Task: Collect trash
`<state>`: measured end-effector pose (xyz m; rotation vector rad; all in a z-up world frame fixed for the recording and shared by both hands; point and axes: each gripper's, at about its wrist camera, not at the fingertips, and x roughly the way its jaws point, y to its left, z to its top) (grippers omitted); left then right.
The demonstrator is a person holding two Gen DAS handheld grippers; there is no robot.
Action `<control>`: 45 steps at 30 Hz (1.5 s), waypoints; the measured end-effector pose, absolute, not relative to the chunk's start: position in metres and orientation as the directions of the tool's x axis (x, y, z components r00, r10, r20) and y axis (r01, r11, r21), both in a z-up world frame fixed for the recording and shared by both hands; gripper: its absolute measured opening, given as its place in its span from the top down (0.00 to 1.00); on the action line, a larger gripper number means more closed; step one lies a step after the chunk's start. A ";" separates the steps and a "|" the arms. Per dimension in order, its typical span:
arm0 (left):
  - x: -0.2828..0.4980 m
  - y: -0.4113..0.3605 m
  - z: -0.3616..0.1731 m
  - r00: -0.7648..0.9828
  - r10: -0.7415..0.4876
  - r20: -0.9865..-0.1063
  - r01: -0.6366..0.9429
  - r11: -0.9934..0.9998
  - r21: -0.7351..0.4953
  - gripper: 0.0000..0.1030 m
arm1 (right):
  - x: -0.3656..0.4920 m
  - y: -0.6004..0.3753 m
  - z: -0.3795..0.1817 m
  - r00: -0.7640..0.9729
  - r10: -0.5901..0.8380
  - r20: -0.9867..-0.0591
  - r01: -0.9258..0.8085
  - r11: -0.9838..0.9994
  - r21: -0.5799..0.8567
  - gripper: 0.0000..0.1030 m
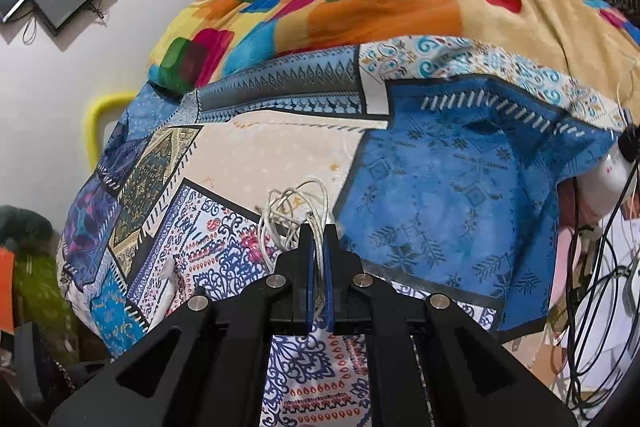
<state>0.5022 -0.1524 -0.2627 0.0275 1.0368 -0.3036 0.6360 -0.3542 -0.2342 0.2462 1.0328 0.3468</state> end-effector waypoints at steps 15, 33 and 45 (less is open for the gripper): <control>0.482 -0.137 -0.184 0.599 -0.251 -0.760 0.202 0.966 -0.160 0.93 | 0.588 -0.348 -0.149 0.552 0.405 -0.729 -0.249 0.914 0.320 0.96; 0.348 -0.040 -0.092 0.723 -0.098 -0.684 0.042 0.994 -0.099 0.93 | 0.465 -0.247 -0.067 0.557 0.506 -0.658 -0.454 0.849 0.269 0.96; 0.241 0.057 -0.075 0.738 0.062 -0.672 -0.154 0.985 -0.079 0.93 | 0.390 -0.149 -0.076 0.452 0.600 -0.660 -0.582 0.759 0.291 0.96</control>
